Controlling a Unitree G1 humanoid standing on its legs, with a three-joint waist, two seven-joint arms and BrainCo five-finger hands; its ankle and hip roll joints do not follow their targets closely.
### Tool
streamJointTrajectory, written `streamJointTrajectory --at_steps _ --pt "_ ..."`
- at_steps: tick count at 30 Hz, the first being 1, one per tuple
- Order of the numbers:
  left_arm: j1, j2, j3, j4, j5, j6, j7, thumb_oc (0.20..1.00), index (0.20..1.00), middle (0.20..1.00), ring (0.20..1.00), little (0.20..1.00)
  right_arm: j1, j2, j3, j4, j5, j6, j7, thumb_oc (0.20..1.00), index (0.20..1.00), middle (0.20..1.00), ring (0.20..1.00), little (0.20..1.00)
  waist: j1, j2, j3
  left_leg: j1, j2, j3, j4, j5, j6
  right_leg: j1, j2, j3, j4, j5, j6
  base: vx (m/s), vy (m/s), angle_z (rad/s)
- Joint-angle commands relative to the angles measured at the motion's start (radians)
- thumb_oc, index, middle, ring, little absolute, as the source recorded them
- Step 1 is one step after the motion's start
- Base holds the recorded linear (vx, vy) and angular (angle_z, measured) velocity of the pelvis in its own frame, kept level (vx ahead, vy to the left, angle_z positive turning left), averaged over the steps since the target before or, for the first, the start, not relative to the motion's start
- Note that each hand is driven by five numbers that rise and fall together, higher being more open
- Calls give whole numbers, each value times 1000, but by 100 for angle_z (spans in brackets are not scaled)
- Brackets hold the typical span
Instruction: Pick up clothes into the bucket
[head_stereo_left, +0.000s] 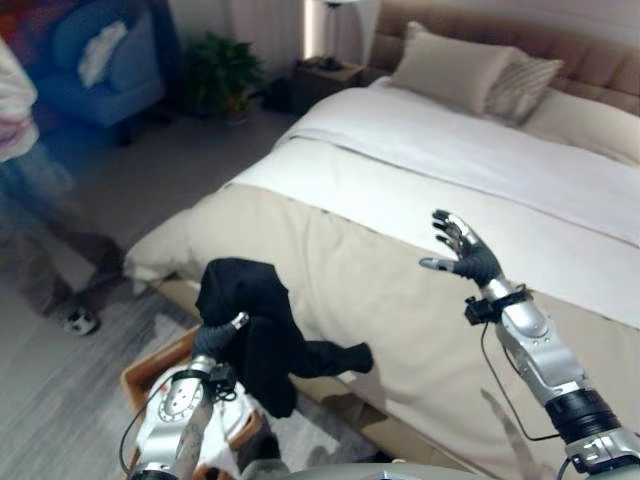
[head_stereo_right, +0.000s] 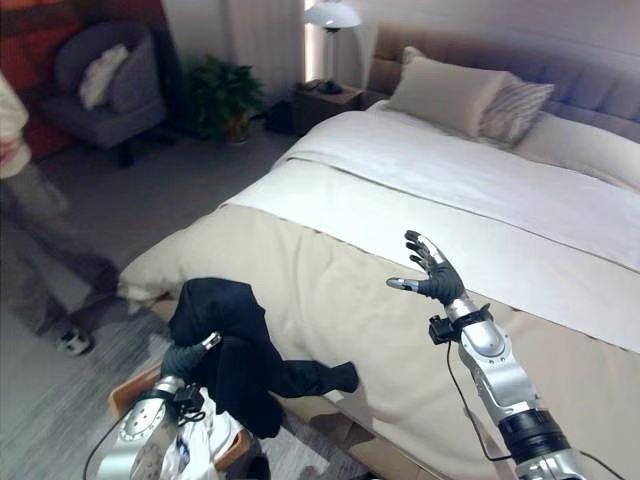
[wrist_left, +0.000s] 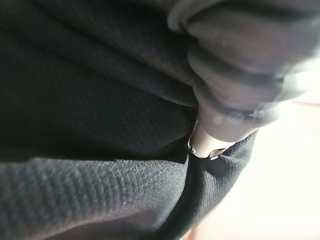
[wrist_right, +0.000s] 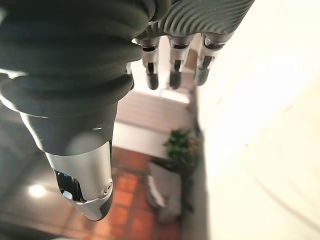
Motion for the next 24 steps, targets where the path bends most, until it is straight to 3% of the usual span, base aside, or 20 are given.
streamJointTrajectory --at_steps 1,2,3,5,8,11,12,14,15,17,18,21,24 --pt "-88 41 64 -104 71 -122 38 200 200 200 200 200 -101 23 -11 -2 -73 -74 -56 1000 1000 1000 1000 1000 32 -35 48 -71 32 -10 57 34 -55 -64 -23 -25 185 -97 -9 -268 20 61" --pt "-118 36 78 -79 105 -130 64 200 200 200 200 200 -77 25 -31 -2 -69 -83 -70 1000 1000 1000 1000 1000 17 -36 86 -125 36 75 124 21 -37 -91 -54 -73 212 -93 -11 -183 38 68" --pt "-118 35 77 -78 105 -130 65 200 200 200 200 200 -77 25 -31 -2 -69 -83 -70 1000 1000 1000 1000 1000 17 -37 86 -128 35 75 129 18 -36 -94 -56 -73 215 -95 -10 -222 72 116" --pt "-149 30 91 -22 142 -143 103 200 200 200 200 200 -72 44 -9 27 -112 -74 -85 1000 1000 1000 1000 1000 2 -44 109 -134 74 194 233 -50 -8 -131 -105 -98 236 -80 -10 -153 113 97" --pt "-175 20 95 11 136 -150 140 200 200 200 200 200 -59 61 1 39 -115 -64 -88 1000 1000 1000 1000 1000 2 -36 139 -139 102 216 244 -56 -15 -150 -139 -108 270 -71 -2 -69 115 23" --pt "-197 17 94 27 138 -150 161 200 200 200 200 200 -46 70 6 33 -114 -63 -85 1000 1000 1000 1000 1000 1 -29 160 -146 94 223 207 -37 -16 -170 -159 -117 294 -66 5 -16 145 39" --pt "-227 16 90 47 147 -152 197 200 200 200 200 200 -37 75 17 33 -113 -63 -90 1000 1000 1000 1000 1000 1 -25 182 -146 75 209 186 -58 -17 -197 -183 -98 340 -81 25 10 171 35" --pt "-244 20 89 44 158 -153 218 200 200 200 200 200 -39 79 25 28 -107 -64 -90 1000 1000 1000 1000 1000 -2 -32 195 -159 60 202 195 -72 -6 -219 -204 -81 376 -85 25 -34 160 40" --pt "-291 39 74 46 190 -157 252 200 200 200 200 200 -30 80 36 9 -100 -71 -95 1000 1000 1000 1000 1000 -15 -46 236 -223 26 174 289 -111 11 -247 -237 -25 448 -99 24 -155 96 42" --pt "-350 65 57 57 211 -172 291 200 200 200 200 200 -35 80 52 -20 -94 -77 -93 1000 1000 1000 1000 1000 -50 -56 267 -319 -9 135 381 -116 34 -340 -219 131 513 -92 22 -188 116 84" --pt "-369 71 61 59 218 -181 311 200 200 200 200 200 -50 81 70 -20 -91 -80 -90 1000 1000 1000 1000 1000 -43 -63 270 -347 -5 149 405 -130 33 -367 -211 165 502 -103 13 -125 142 99" --pt "-432 122 99 40 242 -192 397 200 200 200 200 200 -107 103 124 8 -86 -83 -101 1000 1000 1000 1000 1000 -18 -94 299 -406 5 161 431 -124 31 -430 -215 154 497 -91 16 -99 67 -23" --pt "-526 168 111 39 257 -196 460 200 200 200 200 200 -103 107 146 2 -92 -91 -102 1000 1000 1000 1000 1000 -17 -104 320 -443 -2 148 428 -113 26 -429 -228 119 471 -84 26 -12 1 -31"
